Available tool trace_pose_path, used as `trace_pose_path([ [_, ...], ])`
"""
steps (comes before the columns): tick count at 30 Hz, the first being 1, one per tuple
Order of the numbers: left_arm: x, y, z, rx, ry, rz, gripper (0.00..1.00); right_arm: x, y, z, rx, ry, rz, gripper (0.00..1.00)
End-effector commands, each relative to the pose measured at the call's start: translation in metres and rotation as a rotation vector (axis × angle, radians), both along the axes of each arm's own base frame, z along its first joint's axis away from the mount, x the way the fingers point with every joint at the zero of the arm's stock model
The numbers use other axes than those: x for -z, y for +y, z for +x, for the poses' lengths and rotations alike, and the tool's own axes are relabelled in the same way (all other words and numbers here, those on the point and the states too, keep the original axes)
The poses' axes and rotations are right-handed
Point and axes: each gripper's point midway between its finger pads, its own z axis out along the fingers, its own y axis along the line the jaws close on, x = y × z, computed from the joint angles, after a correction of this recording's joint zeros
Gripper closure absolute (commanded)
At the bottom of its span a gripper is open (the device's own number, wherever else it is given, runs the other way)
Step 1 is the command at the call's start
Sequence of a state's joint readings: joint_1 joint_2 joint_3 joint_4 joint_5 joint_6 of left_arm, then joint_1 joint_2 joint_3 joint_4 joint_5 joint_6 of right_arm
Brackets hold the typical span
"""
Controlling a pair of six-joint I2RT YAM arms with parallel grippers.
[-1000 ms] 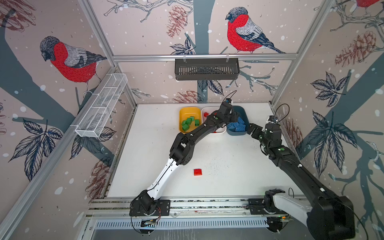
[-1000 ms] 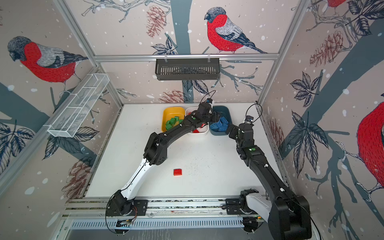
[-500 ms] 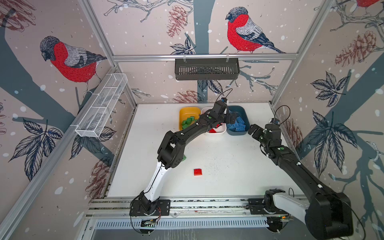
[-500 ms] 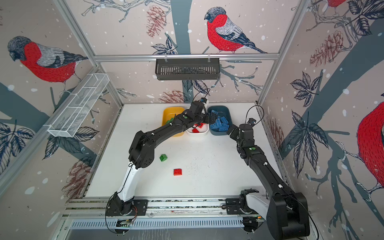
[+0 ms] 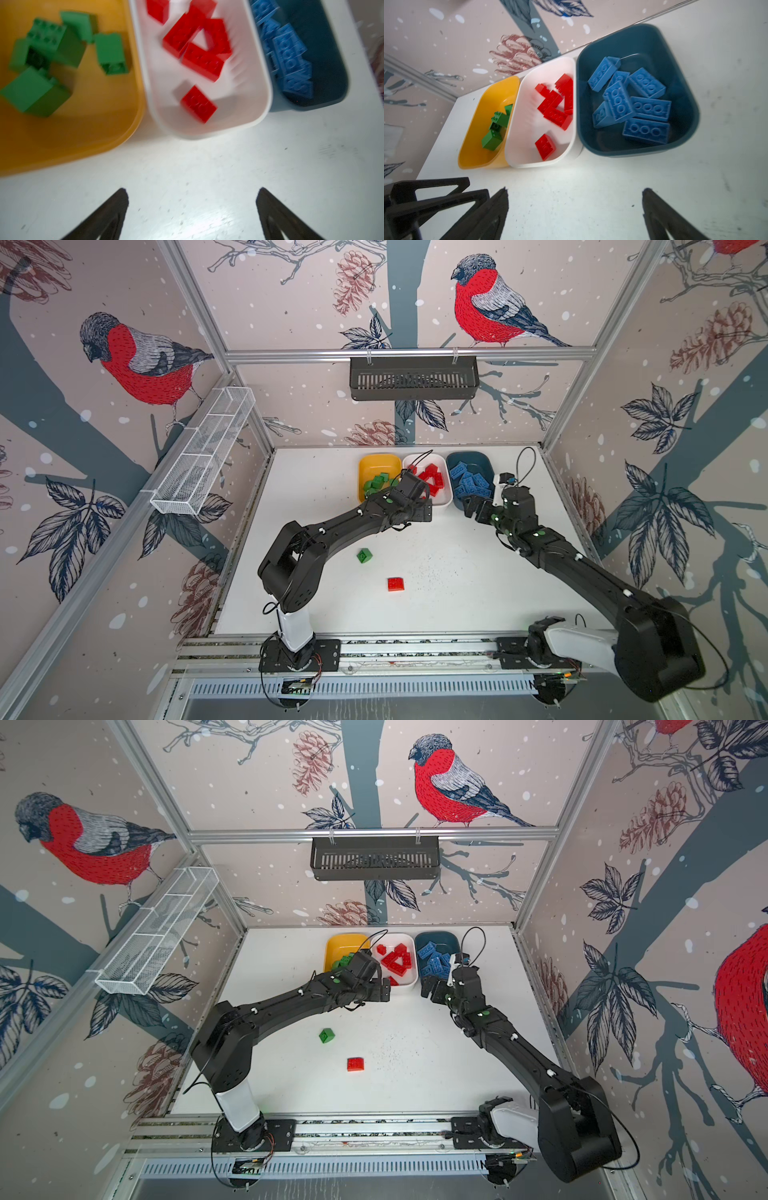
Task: Sort the legos into containers by color
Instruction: 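Lower the left gripper onto the green brick and close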
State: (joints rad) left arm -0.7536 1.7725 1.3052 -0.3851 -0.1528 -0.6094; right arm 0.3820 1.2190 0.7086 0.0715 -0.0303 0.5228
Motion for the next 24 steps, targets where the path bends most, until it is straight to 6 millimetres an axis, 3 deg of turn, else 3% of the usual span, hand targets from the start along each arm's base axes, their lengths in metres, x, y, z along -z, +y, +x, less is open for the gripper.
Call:
trace_pose_path([
  [1,0.022,0.042,-0.028,-0.134,0.099,0.089,0.03,-0.013,0.010,0.010,0.006,-0.065,-0.027,0.00],
  [2,0.028,0.052,-0.037,-0.160,0.126,0.108,0.03,-0.003,0.014,0.013,0.007,-0.043,-0.038,0.01],
  [8,0.060,0.097,-0.080,-0.260,0.231,0.181,0.09,0.008,0.012,0.025,0.055,-0.011,-0.064,0.01],
  [14,0.069,0.140,-0.093,-0.350,0.226,0.337,0.10,0.015,0.016,0.030,0.047,0.017,-0.073,0.01],
  [18,0.070,0.145,-0.086,-0.277,0.189,0.344,0.07,0.018,0.016,0.031,0.053,0.029,-0.078,0.00],
  [24,0.075,0.131,-0.068,-0.098,0.168,0.321,0.07,0.019,0.014,0.032,0.062,0.036,-0.090,0.00],
])
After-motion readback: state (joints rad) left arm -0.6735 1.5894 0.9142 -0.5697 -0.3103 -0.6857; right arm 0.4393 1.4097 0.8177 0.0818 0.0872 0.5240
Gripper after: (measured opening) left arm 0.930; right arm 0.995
